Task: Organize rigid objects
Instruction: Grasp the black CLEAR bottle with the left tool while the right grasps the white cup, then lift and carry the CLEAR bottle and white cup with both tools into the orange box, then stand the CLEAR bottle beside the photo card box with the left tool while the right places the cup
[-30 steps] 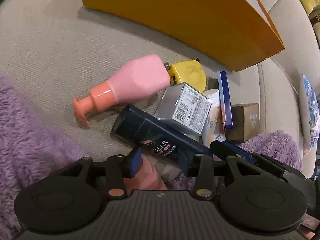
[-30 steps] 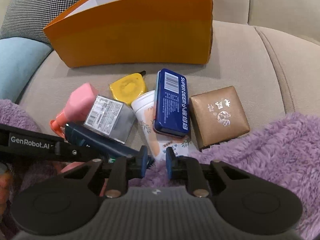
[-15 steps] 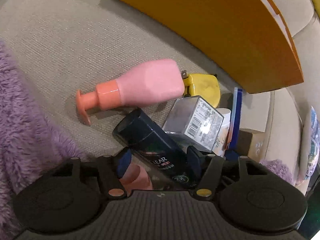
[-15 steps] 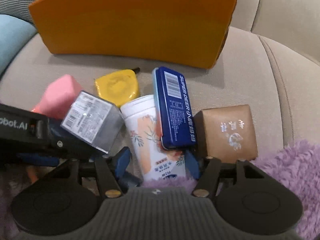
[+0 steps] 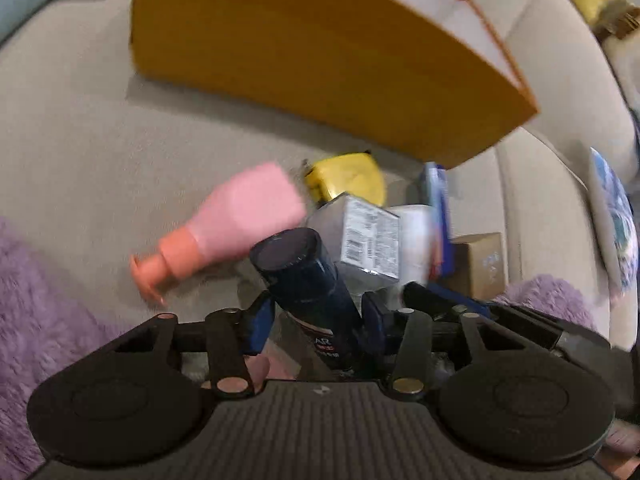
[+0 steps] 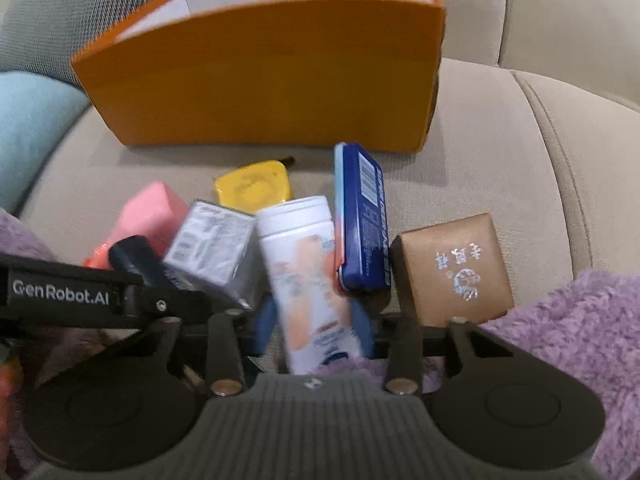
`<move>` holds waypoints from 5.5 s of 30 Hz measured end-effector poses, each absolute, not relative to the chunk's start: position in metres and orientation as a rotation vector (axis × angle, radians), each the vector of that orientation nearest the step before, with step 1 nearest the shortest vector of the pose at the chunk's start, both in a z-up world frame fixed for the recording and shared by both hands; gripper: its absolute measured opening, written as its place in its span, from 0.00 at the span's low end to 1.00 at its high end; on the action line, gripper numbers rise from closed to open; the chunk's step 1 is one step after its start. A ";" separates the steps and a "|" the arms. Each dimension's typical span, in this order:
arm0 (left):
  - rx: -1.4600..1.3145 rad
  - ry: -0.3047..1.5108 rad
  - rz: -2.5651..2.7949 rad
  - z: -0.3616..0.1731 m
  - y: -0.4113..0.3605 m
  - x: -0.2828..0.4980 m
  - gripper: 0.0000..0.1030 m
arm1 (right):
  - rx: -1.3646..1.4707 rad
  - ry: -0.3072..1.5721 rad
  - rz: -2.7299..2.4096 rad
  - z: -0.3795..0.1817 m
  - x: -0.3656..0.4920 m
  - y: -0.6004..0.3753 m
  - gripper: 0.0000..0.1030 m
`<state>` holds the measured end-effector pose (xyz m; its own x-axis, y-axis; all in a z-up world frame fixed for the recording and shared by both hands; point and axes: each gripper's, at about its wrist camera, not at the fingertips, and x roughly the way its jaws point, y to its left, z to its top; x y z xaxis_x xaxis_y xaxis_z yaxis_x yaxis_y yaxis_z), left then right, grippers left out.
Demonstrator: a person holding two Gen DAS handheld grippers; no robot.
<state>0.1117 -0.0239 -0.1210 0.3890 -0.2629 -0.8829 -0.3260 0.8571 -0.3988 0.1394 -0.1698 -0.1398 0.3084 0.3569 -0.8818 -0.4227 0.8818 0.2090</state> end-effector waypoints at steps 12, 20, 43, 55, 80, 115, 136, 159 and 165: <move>-0.505 1.099 0.065 -0.105 -0.007 0.110 0.46 | -0.073 1.227 0.483 -0.151 0.144 -0.167 0.20; -0.512 1.114 0.033 -0.114 -0.008 0.111 0.46 | -0.133 1.191 0.484 -0.162 0.158 -0.156 0.50; -0.438 0.978 -0.065 -0.082 -0.006 0.087 0.42 | -0.014 1.068 0.588 -0.111 0.137 -0.165 0.48; -0.505 0.940 0.024 -0.082 0.025 0.088 0.41 | -0.020 1.115 0.666 -0.120 0.139 -0.143 0.49; -0.539 0.938 -0.046 -0.086 0.019 0.089 0.40 | -0.031 1.094 0.676 -0.115 0.153 -0.133 0.47; -0.372 0.738 -0.159 0.065 0.049 0.163 0.40 | -0.025 0.755 0.693 0.017 0.213 -0.139 0.47; -0.439 1.058 -0.138 -0.062 0.065 0.286 0.39 | -0.168 1.027 0.641 -0.097 0.341 -0.086 0.47; -0.448 1.097 -0.034 -0.108 0.061 0.346 0.41 | -0.194 1.242 0.616 -0.147 0.388 -0.067 0.47; -0.404 1.118 -0.051 -0.099 0.063 0.338 0.47 | -0.214 1.267 0.628 -0.149 0.391 -0.064 0.47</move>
